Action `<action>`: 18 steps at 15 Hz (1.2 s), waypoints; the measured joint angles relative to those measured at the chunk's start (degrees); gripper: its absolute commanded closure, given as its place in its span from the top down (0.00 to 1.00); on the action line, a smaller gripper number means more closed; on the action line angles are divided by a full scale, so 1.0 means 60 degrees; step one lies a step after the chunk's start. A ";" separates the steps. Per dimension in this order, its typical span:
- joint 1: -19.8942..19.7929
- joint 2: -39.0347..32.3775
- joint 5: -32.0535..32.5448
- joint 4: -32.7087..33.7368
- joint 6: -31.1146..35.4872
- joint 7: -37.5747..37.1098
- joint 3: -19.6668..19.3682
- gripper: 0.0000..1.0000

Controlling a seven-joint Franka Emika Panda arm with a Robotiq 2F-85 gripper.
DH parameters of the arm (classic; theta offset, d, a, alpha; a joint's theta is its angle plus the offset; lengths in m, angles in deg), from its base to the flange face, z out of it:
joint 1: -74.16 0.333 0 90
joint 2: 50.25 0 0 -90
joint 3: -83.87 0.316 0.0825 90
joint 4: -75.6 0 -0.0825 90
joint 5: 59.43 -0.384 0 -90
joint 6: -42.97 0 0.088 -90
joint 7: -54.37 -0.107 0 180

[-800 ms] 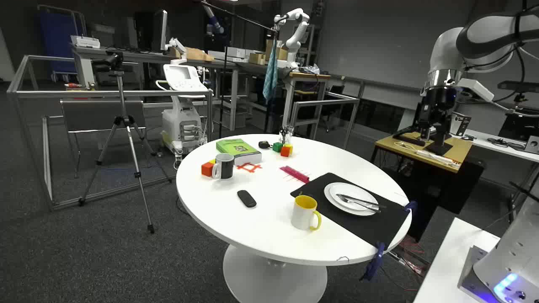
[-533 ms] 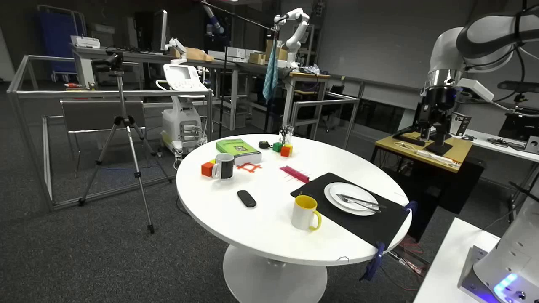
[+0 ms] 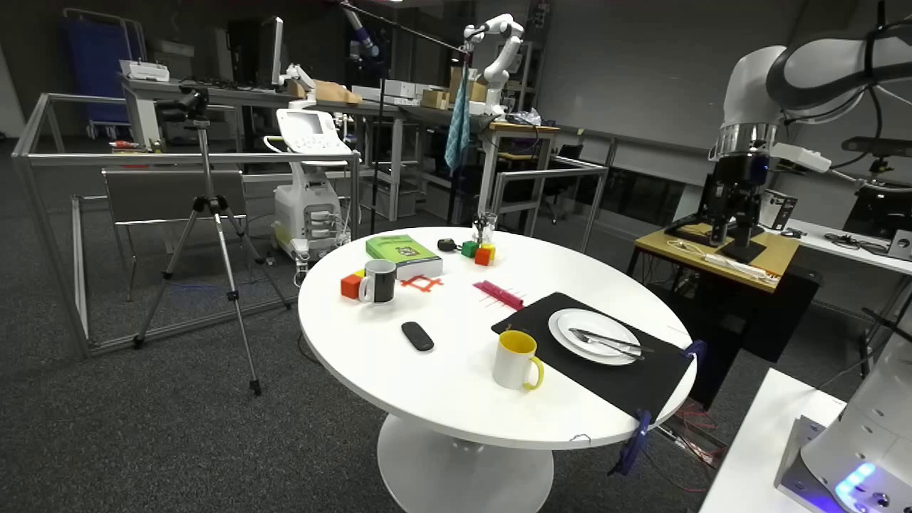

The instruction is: Move the knife to the left of the fork

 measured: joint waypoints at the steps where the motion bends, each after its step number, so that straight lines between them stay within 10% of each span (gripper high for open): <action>1: -0.0036 -0.0006 0.0330 -0.0059 0.0232 0.0056 0.0091 1.00; 10: -0.0040 -0.0617 0.1387 -0.0865 0.4404 0.0610 0.0185 1.00; 18: -0.0037 -0.1967 0.1164 -0.0715 0.5126 0.1217 -0.0387 1.00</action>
